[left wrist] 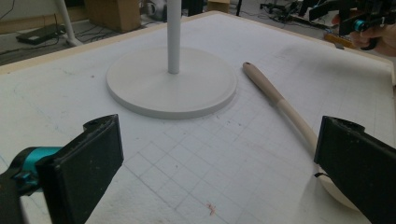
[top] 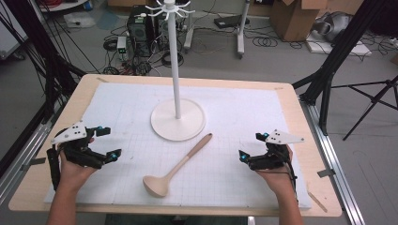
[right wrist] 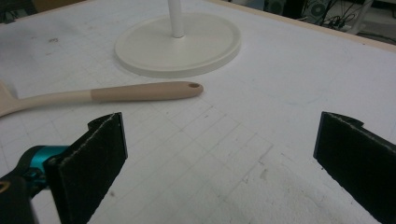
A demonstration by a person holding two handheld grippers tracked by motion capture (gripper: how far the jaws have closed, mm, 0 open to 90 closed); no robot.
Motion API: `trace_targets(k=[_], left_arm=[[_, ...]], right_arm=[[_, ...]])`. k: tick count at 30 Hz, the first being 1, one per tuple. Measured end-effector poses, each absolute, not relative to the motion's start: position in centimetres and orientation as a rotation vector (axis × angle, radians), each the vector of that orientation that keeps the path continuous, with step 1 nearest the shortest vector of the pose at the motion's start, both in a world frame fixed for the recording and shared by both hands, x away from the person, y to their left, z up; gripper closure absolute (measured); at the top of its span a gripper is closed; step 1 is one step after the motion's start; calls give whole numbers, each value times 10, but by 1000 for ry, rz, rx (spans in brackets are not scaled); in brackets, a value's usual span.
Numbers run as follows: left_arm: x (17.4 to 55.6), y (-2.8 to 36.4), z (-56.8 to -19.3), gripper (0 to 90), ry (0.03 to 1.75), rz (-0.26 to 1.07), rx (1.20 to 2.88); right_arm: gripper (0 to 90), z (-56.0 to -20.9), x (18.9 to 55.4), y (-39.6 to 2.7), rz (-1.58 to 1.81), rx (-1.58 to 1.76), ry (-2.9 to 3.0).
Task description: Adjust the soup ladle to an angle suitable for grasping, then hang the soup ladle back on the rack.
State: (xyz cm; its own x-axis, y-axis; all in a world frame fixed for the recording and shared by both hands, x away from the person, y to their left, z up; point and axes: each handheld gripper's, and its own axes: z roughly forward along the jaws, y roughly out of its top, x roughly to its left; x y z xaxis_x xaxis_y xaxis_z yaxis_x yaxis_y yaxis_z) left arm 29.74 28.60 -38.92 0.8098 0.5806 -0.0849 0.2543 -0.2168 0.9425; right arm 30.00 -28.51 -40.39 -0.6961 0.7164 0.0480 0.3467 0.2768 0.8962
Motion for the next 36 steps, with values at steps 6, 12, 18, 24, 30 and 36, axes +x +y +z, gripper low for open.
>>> trace_targets(k=[6,12,18,24,30,36], left_arm=[[297,285,-389,16,635,330,1807],[297,282,-387,16,619,330,1824],[297,282,-387,16,621,329,1820],[298,281,-386,16,628,332,1826],[298,279,-386,16,637,343,1817],[297,279,-386,17,645,335,1816]], right_arm=[[13,-405,300,-284,1391,949,2202],[13,-406,301,-282,1390,932,2218],[13,-404,301,-286,1416,939,2195],[13,-405,302,-285,1399,952,2210],[13,-405,302,-285,1397,955,2207],[13,-406,302,-285,1392,956,2212]])
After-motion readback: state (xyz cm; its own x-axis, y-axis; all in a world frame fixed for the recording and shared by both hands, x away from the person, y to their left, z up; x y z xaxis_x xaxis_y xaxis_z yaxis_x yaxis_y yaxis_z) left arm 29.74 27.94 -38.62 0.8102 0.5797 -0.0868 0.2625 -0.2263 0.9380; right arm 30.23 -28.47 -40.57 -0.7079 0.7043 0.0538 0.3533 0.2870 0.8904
